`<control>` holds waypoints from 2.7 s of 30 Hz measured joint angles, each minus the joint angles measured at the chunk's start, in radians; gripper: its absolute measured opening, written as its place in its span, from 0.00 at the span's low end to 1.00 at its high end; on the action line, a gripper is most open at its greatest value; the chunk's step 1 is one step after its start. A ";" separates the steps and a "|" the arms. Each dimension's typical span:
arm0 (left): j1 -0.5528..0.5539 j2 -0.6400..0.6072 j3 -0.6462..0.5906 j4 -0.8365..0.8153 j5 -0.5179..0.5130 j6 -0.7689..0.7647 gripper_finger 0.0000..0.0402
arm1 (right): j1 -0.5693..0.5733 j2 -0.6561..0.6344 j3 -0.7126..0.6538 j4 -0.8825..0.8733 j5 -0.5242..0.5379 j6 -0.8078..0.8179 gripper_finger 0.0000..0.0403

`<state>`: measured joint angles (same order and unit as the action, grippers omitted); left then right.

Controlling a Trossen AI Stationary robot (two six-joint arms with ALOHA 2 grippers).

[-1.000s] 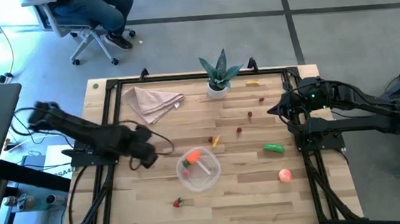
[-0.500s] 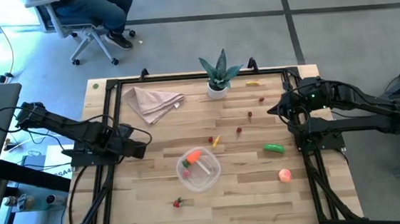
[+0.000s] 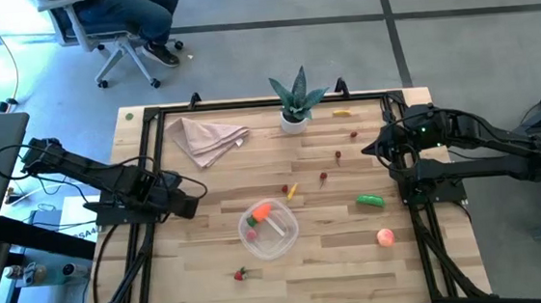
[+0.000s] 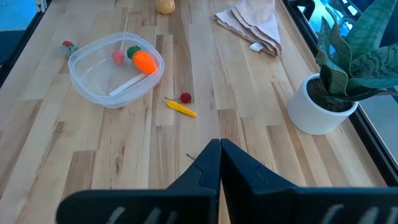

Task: Pick and placing Produce into tupperware
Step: Put the potato into the transparent container

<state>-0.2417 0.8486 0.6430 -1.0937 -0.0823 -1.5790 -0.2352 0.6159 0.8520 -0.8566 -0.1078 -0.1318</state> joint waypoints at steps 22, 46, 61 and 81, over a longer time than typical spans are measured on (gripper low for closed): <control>0.238 0.251 0.248 -0.077 0.048 0.730 0.30 | 0.000 0.000 0.000 0.000 0.000 0.000 0.00; 0.483 0.546 0.257 -0.192 0.160 0.930 0.59 | 0.000 0.000 0.000 0.000 0.000 0.000 0.00; 0.428 0.701 0.257 -0.177 0.172 1.001 0.65 | 0.000 0.000 0.000 0.000 0.000 0.000 0.00; 0.431 0.859 0.257 -0.136 0.205 0.977 0.65 | 0.000 0.000 0.000 0.000 0.000 0.000 0.00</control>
<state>0.1894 1.7075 0.9001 -1.2301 0.1227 -0.6024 -0.2350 0.6161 0.8520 -0.8567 -0.1078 -0.1318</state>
